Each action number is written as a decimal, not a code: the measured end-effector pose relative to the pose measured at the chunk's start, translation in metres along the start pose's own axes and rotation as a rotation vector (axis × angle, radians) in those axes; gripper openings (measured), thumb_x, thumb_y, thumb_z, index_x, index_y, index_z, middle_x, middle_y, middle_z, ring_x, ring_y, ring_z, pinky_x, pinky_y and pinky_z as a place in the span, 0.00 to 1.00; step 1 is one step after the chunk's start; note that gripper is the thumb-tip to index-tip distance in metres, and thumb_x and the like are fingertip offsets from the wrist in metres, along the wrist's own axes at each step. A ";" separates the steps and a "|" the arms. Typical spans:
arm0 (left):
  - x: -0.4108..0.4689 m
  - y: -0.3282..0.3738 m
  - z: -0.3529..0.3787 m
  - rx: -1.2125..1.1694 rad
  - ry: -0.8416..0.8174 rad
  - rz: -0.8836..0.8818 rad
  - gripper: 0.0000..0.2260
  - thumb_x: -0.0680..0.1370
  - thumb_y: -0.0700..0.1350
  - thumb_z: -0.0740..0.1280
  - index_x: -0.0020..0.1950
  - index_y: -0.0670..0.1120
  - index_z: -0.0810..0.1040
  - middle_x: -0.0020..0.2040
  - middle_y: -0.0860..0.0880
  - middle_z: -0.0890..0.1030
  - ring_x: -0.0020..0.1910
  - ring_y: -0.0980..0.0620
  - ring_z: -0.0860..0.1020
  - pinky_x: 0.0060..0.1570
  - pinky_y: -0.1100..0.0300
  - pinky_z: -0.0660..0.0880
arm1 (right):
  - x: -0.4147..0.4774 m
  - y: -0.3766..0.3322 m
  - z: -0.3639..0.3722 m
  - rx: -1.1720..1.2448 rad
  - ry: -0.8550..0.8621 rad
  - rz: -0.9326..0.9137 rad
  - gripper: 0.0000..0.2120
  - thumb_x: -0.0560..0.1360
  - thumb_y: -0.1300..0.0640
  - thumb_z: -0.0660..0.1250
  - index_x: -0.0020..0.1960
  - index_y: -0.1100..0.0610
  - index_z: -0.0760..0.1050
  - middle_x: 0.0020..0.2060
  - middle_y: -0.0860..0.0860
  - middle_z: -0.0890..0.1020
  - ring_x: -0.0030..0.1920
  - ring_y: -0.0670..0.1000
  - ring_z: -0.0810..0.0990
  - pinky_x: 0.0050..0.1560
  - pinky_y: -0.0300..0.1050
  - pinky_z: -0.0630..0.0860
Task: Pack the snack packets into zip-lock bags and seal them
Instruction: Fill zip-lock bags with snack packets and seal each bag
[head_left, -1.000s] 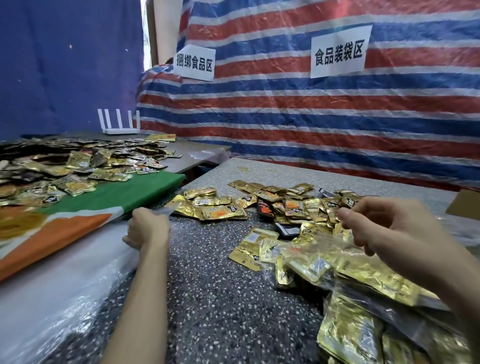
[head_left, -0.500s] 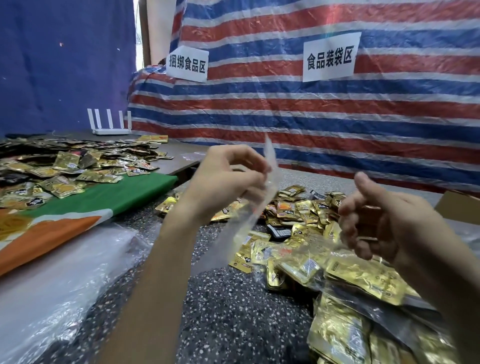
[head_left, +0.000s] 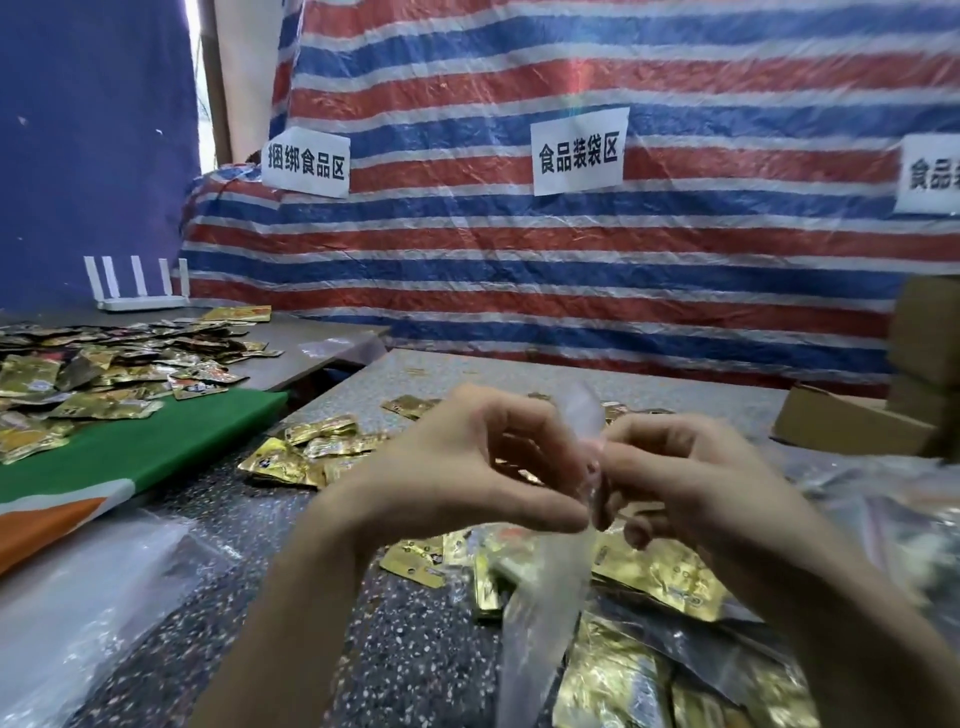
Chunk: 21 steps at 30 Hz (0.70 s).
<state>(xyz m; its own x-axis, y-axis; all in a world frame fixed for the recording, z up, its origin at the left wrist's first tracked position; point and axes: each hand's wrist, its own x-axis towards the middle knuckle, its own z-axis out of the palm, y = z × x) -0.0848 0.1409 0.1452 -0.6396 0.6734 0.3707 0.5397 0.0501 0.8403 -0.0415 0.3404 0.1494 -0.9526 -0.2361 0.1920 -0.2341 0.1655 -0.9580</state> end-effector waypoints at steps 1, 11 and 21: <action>-0.002 0.001 -0.003 -0.039 -0.028 -0.050 0.07 0.73 0.42 0.75 0.48 0.42 0.83 0.49 0.42 0.85 0.50 0.44 0.84 0.52 0.55 0.81 | 0.000 0.000 -0.001 0.008 -0.004 -0.006 0.12 0.67 0.51 0.72 0.39 0.61 0.81 0.34 0.57 0.82 0.33 0.51 0.79 0.29 0.38 0.71; 0.003 0.006 -0.003 -0.178 0.205 -0.357 0.23 0.68 0.61 0.71 0.45 0.42 0.86 0.43 0.42 0.85 0.37 0.47 0.82 0.32 0.62 0.78 | 0.000 0.002 -0.002 -0.020 -0.156 -0.064 0.08 0.74 0.56 0.75 0.42 0.61 0.81 0.34 0.54 0.82 0.34 0.50 0.79 0.30 0.37 0.71; 0.006 0.001 0.003 -0.101 0.100 -0.262 0.12 0.65 0.49 0.80 0.36 0.42 0.83 0.30 0.47 0.80 0.28 0.54 0.75 0.30 0.65 0.71 | 0.005 0.002 0.009 -0.132 0.107 0.067 0.28 0.67 0.33 0.68 0.40 0.60 0.82 0.29 0.49 0.81 0.29 0.47 0.77 0.26 0.36 0.68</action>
<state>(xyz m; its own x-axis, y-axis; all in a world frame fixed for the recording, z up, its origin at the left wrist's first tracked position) -0.0865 0.1479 0.1470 -0.8031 0.5714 0.1691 0.2955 0.1355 0.9457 -0.0450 0.3312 0.1461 -0.9805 -0.1184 0.1566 -0.1859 0.3037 -0.9344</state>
